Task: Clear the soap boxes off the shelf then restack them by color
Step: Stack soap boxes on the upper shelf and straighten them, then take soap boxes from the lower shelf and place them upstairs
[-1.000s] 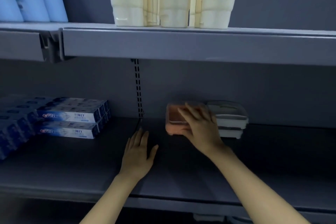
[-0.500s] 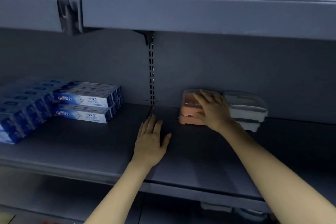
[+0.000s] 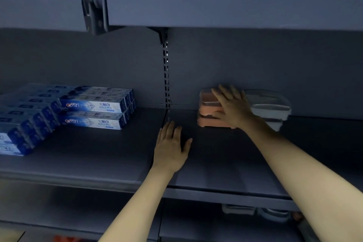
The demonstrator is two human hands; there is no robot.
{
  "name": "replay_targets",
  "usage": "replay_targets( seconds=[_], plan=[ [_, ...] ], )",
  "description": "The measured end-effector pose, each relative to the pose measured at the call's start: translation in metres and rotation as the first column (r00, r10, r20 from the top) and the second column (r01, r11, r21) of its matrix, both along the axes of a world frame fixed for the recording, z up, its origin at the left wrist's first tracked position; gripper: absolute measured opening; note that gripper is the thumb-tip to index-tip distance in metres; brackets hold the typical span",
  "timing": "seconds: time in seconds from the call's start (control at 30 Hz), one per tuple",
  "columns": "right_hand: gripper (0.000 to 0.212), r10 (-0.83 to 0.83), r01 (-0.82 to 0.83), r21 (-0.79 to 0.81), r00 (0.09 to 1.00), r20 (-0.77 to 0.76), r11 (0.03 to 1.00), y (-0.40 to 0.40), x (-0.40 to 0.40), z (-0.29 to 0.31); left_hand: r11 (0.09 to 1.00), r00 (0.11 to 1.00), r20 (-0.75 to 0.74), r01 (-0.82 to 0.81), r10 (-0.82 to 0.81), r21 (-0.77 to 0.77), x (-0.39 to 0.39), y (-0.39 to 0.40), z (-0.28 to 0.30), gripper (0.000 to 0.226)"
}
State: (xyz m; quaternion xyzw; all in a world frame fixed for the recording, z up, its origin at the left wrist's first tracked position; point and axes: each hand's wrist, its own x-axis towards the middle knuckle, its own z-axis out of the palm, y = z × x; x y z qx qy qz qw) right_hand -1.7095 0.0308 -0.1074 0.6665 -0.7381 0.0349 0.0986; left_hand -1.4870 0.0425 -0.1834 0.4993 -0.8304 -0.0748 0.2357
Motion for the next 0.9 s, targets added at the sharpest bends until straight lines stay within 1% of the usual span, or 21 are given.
replay_targets(
  seconds=[0.1,0.17,0.27,0.4,0.6,0.73,0.83,0.9],
  plan=[
    [0.085,-0.006,0.010,-0.088,0.999,0.044,0.996,0.013,0.007,-0.002,1.000,1.000,-0.014,0.021,-0.021,0.005,0.001,0.001,0.000,0.057],
    [0.081,0.015,-0.003,-0.140,0.997,0.080,0.990,0.030,0.014,-0.006,0.999,0.999,-0.020,0.043,-0.043,0.009,0.000,0.000,-0.001,0.057],
    [0.074,0.031,-0.014,-0.152,0.993,0.110,0.988,0.058,0.024,-0.018,0.997,0.997,-0.024,0.074,-0.074,0.021,0.000,-0.001,-0.002,0.057],
    [0.067,-0.043,0.074,-0.159,0.980,0.192,0.985,0.101,0.032,-0.035,0.995,0.995,-0.032,0.097,-0.097,0.018,0.000,0.000,-0.001,0.055],
    [0.055,-0.088,0.193,-0.325,0.946,0.313,0.926,0.167,0.032,-0.061,0.985,0.986,-0.037,0.158,-0.161,-0.061,0.001,0.009,0.000,0.046],
    [0.047,-0.063,0.228,-0.392,0.918,0.391,0.891,0.198,0.026,-0.075,0.978,0.978,-0.095,0.176,-0.187,-0.107,-0.017,0.050,0.003,0.042],
    [0.044,-0.017,0.201,-0.420,0.915,0.404,0.885,0.222,0.018,-0.083,0.962,0.957,-0.141,0.234,-0.253,-0.141,-0.038,0.101,-0.006,0.048],
    [0.043,0.020,0.172,-0.431,0.914,0.406,0.886,0.243,0.007,-0.089,0.953,0.949,-0.154,0.249,-0.276,-0.170,-0.052,0.137,-0.016,0.046]
  ],
)
